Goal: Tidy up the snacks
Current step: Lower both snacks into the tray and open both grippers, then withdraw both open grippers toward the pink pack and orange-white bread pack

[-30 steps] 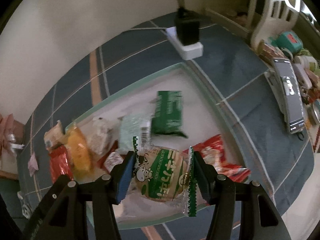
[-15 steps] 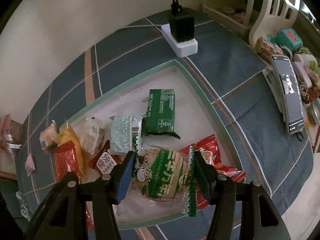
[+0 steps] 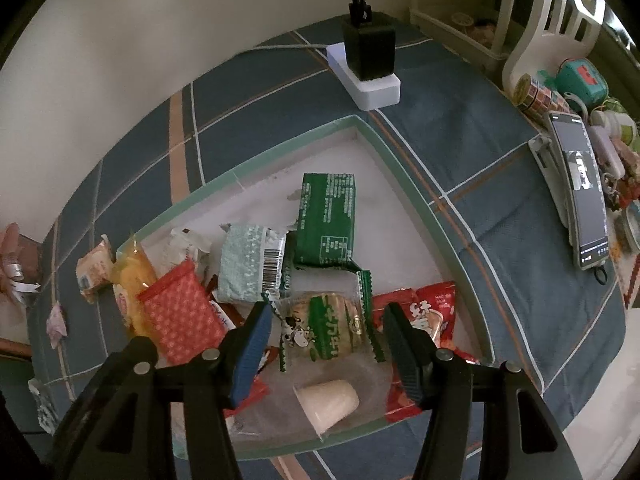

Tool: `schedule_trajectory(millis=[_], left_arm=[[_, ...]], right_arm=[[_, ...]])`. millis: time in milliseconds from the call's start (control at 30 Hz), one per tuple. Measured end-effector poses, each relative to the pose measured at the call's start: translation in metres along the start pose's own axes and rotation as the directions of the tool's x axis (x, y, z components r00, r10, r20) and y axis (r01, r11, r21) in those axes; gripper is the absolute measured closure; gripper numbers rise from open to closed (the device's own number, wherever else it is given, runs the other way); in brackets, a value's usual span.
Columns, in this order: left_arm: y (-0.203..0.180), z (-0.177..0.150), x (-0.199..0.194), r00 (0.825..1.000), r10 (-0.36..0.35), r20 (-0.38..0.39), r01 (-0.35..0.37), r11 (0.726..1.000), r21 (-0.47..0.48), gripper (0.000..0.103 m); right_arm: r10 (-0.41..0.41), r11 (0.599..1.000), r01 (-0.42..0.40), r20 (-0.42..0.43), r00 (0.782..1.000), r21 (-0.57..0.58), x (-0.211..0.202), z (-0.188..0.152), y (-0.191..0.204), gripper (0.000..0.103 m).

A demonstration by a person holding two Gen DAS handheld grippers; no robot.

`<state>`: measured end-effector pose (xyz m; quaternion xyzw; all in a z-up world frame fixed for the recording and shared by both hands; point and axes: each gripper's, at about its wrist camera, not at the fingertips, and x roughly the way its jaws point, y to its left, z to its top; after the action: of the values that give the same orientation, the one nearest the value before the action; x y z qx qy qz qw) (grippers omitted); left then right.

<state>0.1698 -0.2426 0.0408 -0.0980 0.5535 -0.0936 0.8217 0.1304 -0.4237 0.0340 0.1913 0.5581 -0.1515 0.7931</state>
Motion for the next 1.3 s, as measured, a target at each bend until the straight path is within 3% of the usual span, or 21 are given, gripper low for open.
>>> schedule_trajectory(millis=[133, 267, 433, 500, 600, 667, 800, 1200, 1300], left_arm=[[0.008, 0.002, -0.004, 1.000, 0.029, 0.005, -0.029, 0.999, -0.014, 0.044], [0.024, 0.007, -0.008, 0.997, 0.075, 0.018, -0.074, 0.996, -0.046, 0.034], [0.057, 0.014, -0.015, 0.991, 0.129, 0.032, -0.124, 0.985, -0.120, 0.034], [0.069, 0.016, -0.017, 0.987, 0.157, 0.033, -0.151, 0.978, -0.146, 0.026], [0.081, 0.016, -0.018, 0.978, 0.208, 0.029, -0.201, 0.966, -0.162, 0.006], [0.088, 0.016, -0.018, 0.969, 0.245, 0.027, -0.237, 0.958, -0.162, 0.003], [0.097, 0.017, -0.020, 0.955, 0.295, 0.023, -0.286, 0.942, -0.177, 0.001], [0.117, 0.019, -0.023, 0.950, 0.312, 0.009, -0.304, 0.932, -0.197, 0.001], [0.132, 0.020, -0.027, 0.942, 0.336, 0.010, -0.326, 0.919, -0.224, 0.001]], right_arm=[[-0.006, 1.000, 0.006, -0.011, 1.000, -0.005, 0.002, 0.000, 0.002, 0.041], [-0.012, 1.000, 0.012, -0.025, 1.000, -0.015, 0.005, -0.001, 0.009, 0.039], [-0.013, 0.999, 0.012, -0.033, 0.999, -0.051, 0.006, -0.004, 0.024, 0.039], [-0.013, 0.998, 0.011, -0.033, 0.999, -0.059, 0.006, -0.004, 0.029, 0.035], [-0.011, 0.997, 0.009, -0.027, 1.000, -0.077, 0.006, -0.004, 0.037, 0.013], [-0.022, 0.995, 0.020, -0.014, 1.000, -0.098, 0.006, -0.005, 0.043, 0.000], [-0.027, 0.993, 0.026, -0.006, 1.000, -0.112, 0.008, -0.006, 0.048, 0.000], [-0.024, 0.992, 0.023, -0.004, 1.000, -0.126, 0.009, -0.011, 0.071, 0.000], [-0.006, 0.988, 0.006, 0.000, 1.000, -0.152, 0.008, -0.014, 0.087, 0.000]])
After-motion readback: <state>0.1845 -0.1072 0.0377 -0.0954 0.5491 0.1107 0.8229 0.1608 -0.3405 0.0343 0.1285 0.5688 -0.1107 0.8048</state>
